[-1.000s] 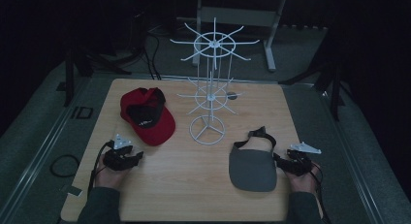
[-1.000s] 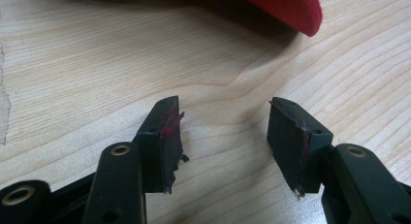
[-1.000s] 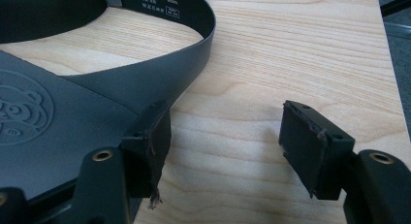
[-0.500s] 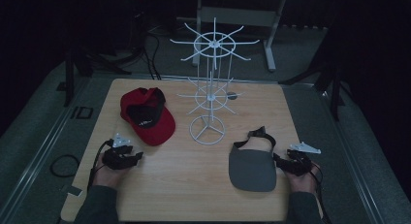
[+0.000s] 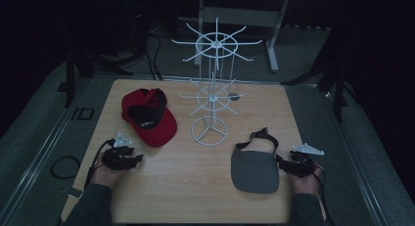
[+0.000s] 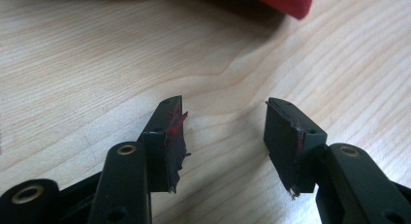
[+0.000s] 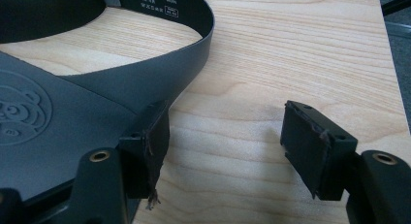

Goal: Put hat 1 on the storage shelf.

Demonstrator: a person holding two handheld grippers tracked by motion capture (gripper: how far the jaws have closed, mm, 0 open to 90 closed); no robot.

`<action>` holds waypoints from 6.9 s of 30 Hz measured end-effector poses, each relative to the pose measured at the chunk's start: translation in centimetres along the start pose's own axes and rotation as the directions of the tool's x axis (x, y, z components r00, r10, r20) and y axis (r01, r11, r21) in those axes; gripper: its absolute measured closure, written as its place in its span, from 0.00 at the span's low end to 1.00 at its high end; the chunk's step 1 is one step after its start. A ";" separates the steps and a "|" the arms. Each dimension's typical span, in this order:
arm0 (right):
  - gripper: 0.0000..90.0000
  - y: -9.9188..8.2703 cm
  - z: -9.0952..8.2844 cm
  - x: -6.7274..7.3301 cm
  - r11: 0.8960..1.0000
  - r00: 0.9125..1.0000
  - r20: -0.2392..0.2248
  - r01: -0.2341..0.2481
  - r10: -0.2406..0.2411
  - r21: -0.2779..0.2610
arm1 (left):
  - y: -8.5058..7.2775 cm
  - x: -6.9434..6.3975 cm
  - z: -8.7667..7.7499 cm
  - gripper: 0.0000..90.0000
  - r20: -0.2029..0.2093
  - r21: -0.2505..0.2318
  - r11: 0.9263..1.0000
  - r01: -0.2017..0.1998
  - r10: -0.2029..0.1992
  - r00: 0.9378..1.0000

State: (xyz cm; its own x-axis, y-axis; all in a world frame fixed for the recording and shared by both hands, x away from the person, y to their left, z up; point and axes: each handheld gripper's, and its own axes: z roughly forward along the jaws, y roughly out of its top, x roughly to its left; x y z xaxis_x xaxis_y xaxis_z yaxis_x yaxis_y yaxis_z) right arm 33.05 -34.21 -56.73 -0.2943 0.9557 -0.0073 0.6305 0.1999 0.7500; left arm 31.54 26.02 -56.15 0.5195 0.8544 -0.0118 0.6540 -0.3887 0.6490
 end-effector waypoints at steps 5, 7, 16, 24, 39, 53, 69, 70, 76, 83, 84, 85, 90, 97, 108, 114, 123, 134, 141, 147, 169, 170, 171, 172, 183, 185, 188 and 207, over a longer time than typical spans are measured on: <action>0.38 0.0 0.0 0.0 1.000 1.000 0.000 -0.001 0.001 0.001 | 0.1 0.1 0.0 0.56 0.001 0.010 1.000 -0.003 0.003 1.000; 0.38 0.0 0.0 0.0 1.000 1.000 0.000 -0.001 0.001 0.000 | 0.1 0.1 -0.1 0.56 0.001 0.006 1.000 -0.001 0.001 1.000; 0.38 0.0 0.0 0.0 1.000 1.000 0.001 -0.001 0.001 0.001 | 0.8 0.1 -0.8 0.55 0.009 -0.024 1.000 0.008 -0.008 1.000; 0.37 0.0 0.0 0.0 1.000 1.000 0.000 -0.001 0.001 0.001 | 2.2 -0.1 -1.1 0.54 0.015 -0.042 0.999 0.015 -0.015 1.000; 0.37 0.0 0.0 0.0 1.000 1.000 -0.001 0.001 -0.001 0.001 | 4.1 -0.2 -0.7 0.51 0.070 -0.042 0.997 0.070 -0.067 0.995; 0.37 0.0 0.0 0.0 1.000 1.000 -0.003 0.002 -0.002 0.002 | 5.0 -0.5 0.3 0.45 0.088 -0.032 0.994 0.105 -0.102 0.991; 0.36 0.0 0.0 0.1 1.000 1.000 -0.004 0.002 -0.002 0.002 | 5.3 -0.3 1.3 0.45 0.110 -0.052 0.988 0.144 -0.138 0.984; 0.36 0.0 0.0 0.1 1.000 1.000 -0.004 0.002 -0.002 0.002 | 5.3 -0.3 1.3 0.45 0.110 -0.052 0.988 0.144 -0.138 0.984; 0.36 0.0 0.0 0.1 1.000 1.000 -0.004 0.002 -0.002 0.002 | 5.3 0.0 2.0 0.49 0.108 -0.051 0.985 0.166 -0.160 0.981; 0.36 0.0 0.0 0.1 1.000 1.000 -0.005 0.003 -0.003 0.002 | 5.7 0.2 2.5 0.51 0.098 -0.040 0.984 0.171 -0.167 0.981; 0.36 0.0 0.0 0.1 1.000 1.000 -0.005 0.003 -0.003 0.002 | 5.8 0.1 2.5 0.52 0.094 -0.041 0.984 0.173 -0.169 0.981; 0.36 0.0 0.0 0.1 1.000 1.000 -0.005 0.003 -0.003 0.003 | 5.8 0.0 2.6 0.53 0.083 -0.039 0.985 0.168 -0.164 0.983; 0.36 0.0 0.0 0.1 1.000 1.000 -0.005 0.004 -0.004 0.003 | 5.6 0.0 2.7 0.56 0.073 -0.026 0.983 0.184 -0.181 0.981; 0.35 0.0 0.0 0.1 1.000 1.000 -0.006 0.005 -0.005 0.003 | 5.1 0.1 2.9 0.66 0.090 -0.028 0.977 0.211 -0.208 0.974; 0.35 0.0 0.0 0.1 1.000 1.000 -0.007 0.005 -0.005 0.003 | 4.9 -0.4 2.5 0.88 0.105 -0.063 0.986 0.155 -0.147 0.983; 0.35 0.0 0.0 0.1 1.000 1.000 -0.007 0.006 -0.006 0.003 | 4.9 -0.7 2.3 0.94 0.105 -0.079 0.990 0.119 -0.110 0.988; 0.35 0.0 0.0 0.1 1.000 1.000 -0.007 0.006 -0.006 0.003 | 4.6 -1.0 2.2 0.95 0.111 -0.104 0.988 0.117 -0.105 0.988; 0.35 0.0 0.0 0.1 1.000 1.000 -0.008 0.006 -0.006 0.004 | 4.6 -0.8 2.1 0.96 0.117 -0.139 0.980 0.139 -0.124 0.985; 0.34 0.0 0.0 0.1 1.000 1.000 -0.009 0.007 -0.007 0.004 | 4.9 -0.2 1.3 0.96 0.099 -0.167 0.974 0.153 -0.138 0.985; 0.34 0.0 0.0 0.1 1.000 1.000 -0.009 0.008 -0.008 0.004 | 5.5 0.1 0.5 0.96 0.090 -0.186 0.971 0.151 -0.136 0.987; 0.34 0.0 0.0 0.1 1.000 1.000 -0.010 0.008 -0.008 0.005 | 6.7 0.6 -0.7 0.96 0.038 -0.237 0.957 0.166 -0.162 0.986; 0.34 0.0 0.0 0.1 1.000 1.000 -0.009 0.008 -0.008 0.005 | 6.8 0.6 -0.8 0.95 0.033 -0.242 0.955 0.169 -0.166 0.986; 0.34 0.0 0.0 0.1 1.000 1.000 -0.010 0.008 -0.008 0.005 | 6.8 0.6 -0.8 0.95 0.029 -0.248 0.953 0.173 -0.171 0.985; 0.34 0.0 0.0 0.1 1.000 1.000 -0.010 0.008 -0.008 0.005 | 6.9 0.7 -0.9 0.95 0.025 -0.252 0.952 0.173 -0.172 0.985; 0.34 0.0 0.0 0.1 1.000 1.000 -0.009 0.008 -0.008 0.004 | 7.9 0.5 -1.6 0.95 -0.008 -0.291 0.939 0.182 -0.192 0.981; 0.34 0.0 0.0 0.1 1.000 1.000 -0.009 0.008 -0.008 0.004 | 8.0 0.5 -1.8 0.95 -0.009 -0.299 0.936 0.187 -0.199 0.980; 0.34 0.0 0.0 0.1 1.000 1.000 -0.009 0.008 -0.008 0.004 | 8.1 0.5 -1.9 0.95 -0.005 -0.306 0.933 0.190 -0.201 0.980; 0.34 0.0 0.0 0.1 1.000 1.000 -0.010 0.008 -0.008 0.005 | 9.1 0.6 -3.2 0.95 0.020 -0.342 0.928 0.151 -0.153 0.988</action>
State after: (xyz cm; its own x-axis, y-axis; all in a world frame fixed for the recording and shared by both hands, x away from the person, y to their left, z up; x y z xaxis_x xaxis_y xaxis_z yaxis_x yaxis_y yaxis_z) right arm 33.05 -34.14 -56.74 -0.3065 0.9518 -0.0072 0.6312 0.2089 0.7469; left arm 36.07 24.09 -47.79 0.4242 0.8967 -0.1262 0.4971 -0.1140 0.8602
